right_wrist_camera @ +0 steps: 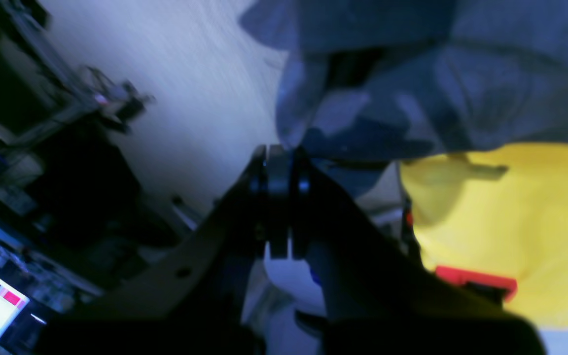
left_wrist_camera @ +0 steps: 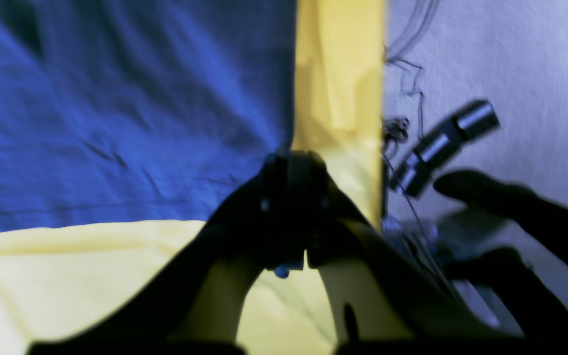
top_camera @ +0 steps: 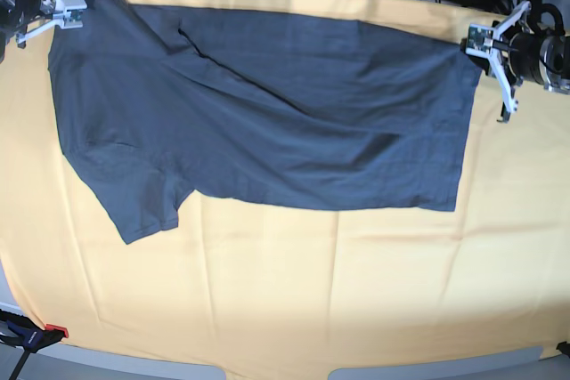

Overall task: Fold the T-shirt properly
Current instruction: 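Drag the shirt further toward the robot with both grippers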

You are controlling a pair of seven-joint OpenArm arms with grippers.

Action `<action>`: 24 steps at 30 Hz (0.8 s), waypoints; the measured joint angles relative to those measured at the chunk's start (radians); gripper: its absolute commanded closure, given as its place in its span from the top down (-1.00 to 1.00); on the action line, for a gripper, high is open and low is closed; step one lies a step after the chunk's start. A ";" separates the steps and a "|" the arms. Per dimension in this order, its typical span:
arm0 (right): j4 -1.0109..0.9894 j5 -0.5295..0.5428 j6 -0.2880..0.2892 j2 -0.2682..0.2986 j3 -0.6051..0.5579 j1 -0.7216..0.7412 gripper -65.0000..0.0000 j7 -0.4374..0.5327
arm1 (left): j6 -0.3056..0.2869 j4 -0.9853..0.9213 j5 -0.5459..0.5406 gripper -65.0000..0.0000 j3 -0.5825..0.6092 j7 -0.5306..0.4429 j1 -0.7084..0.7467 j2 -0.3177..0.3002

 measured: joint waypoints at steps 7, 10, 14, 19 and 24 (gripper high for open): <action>0.000 -0.300 -0.001 -0.001 -0.001 -0.082 -1.00 0.130 | -0.001 -0.006 0.059 -1.00 0.002 -0.004 0.057 0.000; 0.000 -0.296 -0.001 -0.001 -0.001 -0.082 -1.00 0.132 | -0.001 -0.017 0.043 -1.00 0.002 -0.004 0.059 0.000; 0.000 -0.346 -0.001 -0.001 -0.001 -0.082 -1.00 0.133 | 0.006 -0.014 0.031 -1.00 -0.005 -0.008 0.157 0.000; 0.000 -0.344 -0.001 -0.001 -0.001 -0.083 -1.00 0.128 | 0.003 -0.010 0.112 -1.00 -0.002 -0.011 0.260 0.002; 0.000 -0.341 -0.001 -0.001 -0.001 -0.082 -1.00 0.127 | 0.003 -0.010 0.145 -1.00 -0.003 -0.011 0.263 0.000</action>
